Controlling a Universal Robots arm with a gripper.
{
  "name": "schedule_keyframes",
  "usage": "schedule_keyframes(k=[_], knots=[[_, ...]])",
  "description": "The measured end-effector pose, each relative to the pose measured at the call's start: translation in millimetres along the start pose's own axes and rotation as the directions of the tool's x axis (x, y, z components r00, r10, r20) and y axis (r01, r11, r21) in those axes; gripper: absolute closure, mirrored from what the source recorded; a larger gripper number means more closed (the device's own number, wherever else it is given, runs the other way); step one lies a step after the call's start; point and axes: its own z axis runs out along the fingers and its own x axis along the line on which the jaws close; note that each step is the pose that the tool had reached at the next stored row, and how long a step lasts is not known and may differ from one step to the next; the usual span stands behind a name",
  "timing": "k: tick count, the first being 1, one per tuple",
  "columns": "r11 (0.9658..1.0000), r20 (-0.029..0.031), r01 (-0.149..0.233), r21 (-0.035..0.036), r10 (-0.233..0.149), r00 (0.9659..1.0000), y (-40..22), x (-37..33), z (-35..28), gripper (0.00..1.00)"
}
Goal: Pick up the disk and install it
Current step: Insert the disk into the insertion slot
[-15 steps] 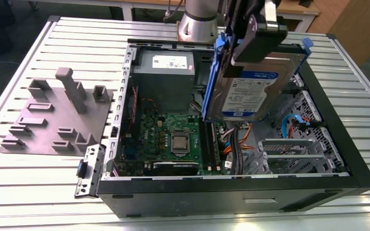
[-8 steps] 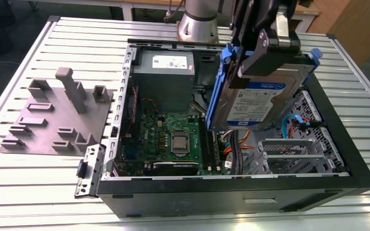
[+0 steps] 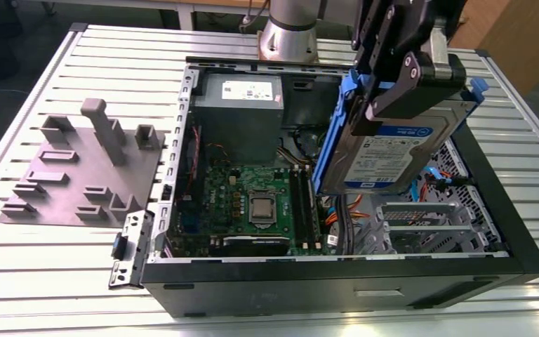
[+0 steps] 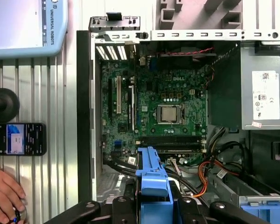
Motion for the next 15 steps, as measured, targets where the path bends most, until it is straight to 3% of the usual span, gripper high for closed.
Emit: schedule_keyframes(k=[15], knots=[[1.0,0.0001,0.0,0.0,0.0,1.0,-0.5,2.3,0.3,0.64]])
